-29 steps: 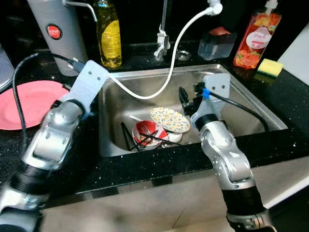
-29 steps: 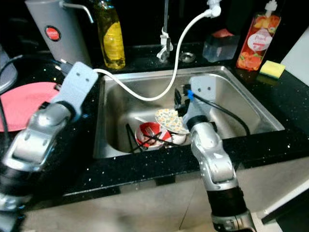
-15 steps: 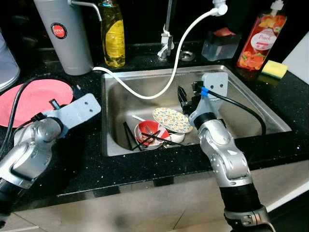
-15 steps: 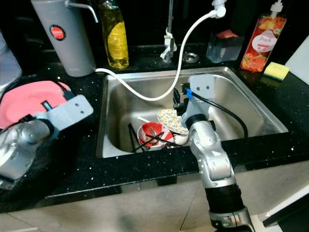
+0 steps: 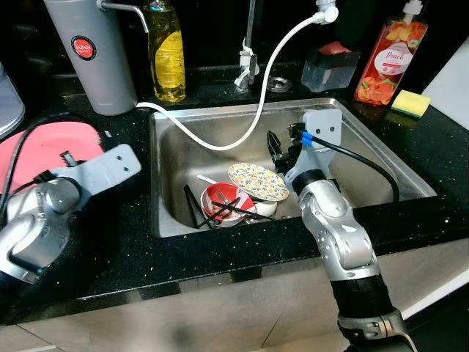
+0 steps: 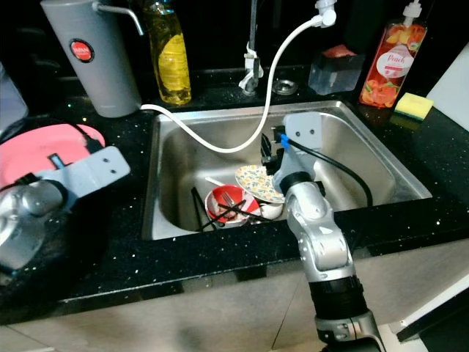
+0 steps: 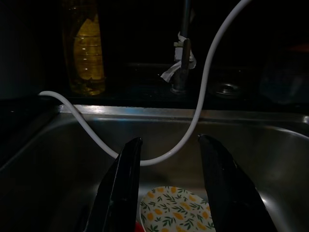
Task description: Kitchen organization
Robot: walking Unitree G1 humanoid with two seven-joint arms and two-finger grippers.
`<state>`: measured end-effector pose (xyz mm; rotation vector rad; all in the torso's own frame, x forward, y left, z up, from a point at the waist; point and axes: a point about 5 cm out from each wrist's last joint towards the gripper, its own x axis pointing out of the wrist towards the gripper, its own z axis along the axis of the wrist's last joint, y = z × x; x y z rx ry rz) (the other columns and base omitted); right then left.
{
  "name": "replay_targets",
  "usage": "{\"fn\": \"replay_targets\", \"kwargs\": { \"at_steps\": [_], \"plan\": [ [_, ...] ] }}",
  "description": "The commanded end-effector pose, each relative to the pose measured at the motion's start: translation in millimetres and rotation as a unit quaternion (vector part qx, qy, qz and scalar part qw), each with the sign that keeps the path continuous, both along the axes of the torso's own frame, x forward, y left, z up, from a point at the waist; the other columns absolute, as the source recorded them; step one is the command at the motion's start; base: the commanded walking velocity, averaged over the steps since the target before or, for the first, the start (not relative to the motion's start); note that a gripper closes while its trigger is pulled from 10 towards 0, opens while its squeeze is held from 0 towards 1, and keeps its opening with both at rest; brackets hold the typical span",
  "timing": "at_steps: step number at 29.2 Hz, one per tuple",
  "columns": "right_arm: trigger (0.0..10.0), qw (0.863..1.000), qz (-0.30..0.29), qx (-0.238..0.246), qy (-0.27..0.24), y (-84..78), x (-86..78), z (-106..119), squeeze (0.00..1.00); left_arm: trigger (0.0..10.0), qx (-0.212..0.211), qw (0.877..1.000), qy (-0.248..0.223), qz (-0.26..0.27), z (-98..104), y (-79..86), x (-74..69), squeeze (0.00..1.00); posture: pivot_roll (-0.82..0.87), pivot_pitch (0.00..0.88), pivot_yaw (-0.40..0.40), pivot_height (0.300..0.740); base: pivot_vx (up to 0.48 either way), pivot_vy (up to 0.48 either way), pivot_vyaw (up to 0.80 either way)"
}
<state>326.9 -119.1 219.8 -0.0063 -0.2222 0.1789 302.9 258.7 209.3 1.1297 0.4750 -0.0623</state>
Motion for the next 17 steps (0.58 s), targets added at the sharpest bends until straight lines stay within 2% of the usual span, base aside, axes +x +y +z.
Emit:
{"fn": "replay_targets", "kwargs": {
  "at_steps": [1, 5, 6, 9, 13, 15, 16, 17],
  "plan": [
    [10.0, 1.0, -0.004, 0.0, 0.001, -2.2, -0.6, -1.8, 0.0, 10.0, 0.024, 0.999, 0.007, 0.027, 6.1, 15.7, -0.7, 0.0, 0.09, 0.0, -0.012, 0.74, 0.0, 0.0, 0.0],
    [10.0, 1.0, -0.005, 0.001, 0.002, -3.0, -1.0, -2.5, 0.0, 10.0, 0.027, 0.999, 0.002, 0.032, 8.2, 17.8, 0.6, 0.0, 0.09, 0.0, -0.012, 0.74, 0.0, 0.0, 0.0],
    [10.0, 1.0, -0.007, 0.001, 0.002, -3.4, -1.0, -2.9, 0.0, 0.2, 0.033, 0.999, -0.003, 0.034, 9.6, 19.4, 2.6, 0.0, 0.09, 0.0, -0.012, 0.74, 0.0, 0.0, 0.0],
    [10.0, 1.0, -0.008, 0.003, 0.001, -3.6, -0.3, -2.1, 0.0, 0.0, 0.062, 0.998, 0.0, 0.024, 8.0, 21.2, 4.1, 0.0, 0.08, 0.0, -0.013, 0.74, 0.0, 0.0, 0.0],
    [10.0, 1.0, -0.01, 0.005, 0.003, -4.8, -0.5, -3.1, 0.0, 0.0, 0.079, 0.997, -0.007, 0.011, 9.6, 21.8, 3.1, 0.0, 0.09, 0.0, -0.014, 0.74, 0.0, 0.0, 0.0],
    [10.0, 1.0, -0.011, 0.005, 0.003, -5.0, -0.5, -3.3, 0.0, 0.0, 0.086, 0.996, -0.018, 0.008, 12.2, 22.1, 4.4, 0.0, 0.09, 0.0, -0.014, 0.74, 0.0, 0.0, 0.0],
    [10.0, 1.0, -0.011, 0.005, 0.003, -5.1, -0.4, -3.3, 0.0, 0.0, 0.096, 0.994, -0.048, -0.007, 19.9, 18.6, 8.7, 0.0, 0.09, 0.0, -0.016, 0.74, 0.0, 0.0, 0.0],
    [10.0, 1.0, -0.011, 0.005, 0.003, -5.1, -0.4, -3.3, 0.0, 0.0, 0.096, 0.994, -0.048, -0.007, 19.9, 18.6, 8.7, 0.0, 0.09, 0.0, -0.016, 0.74, 0.0, 0.0, 0.0]
  ]
}}
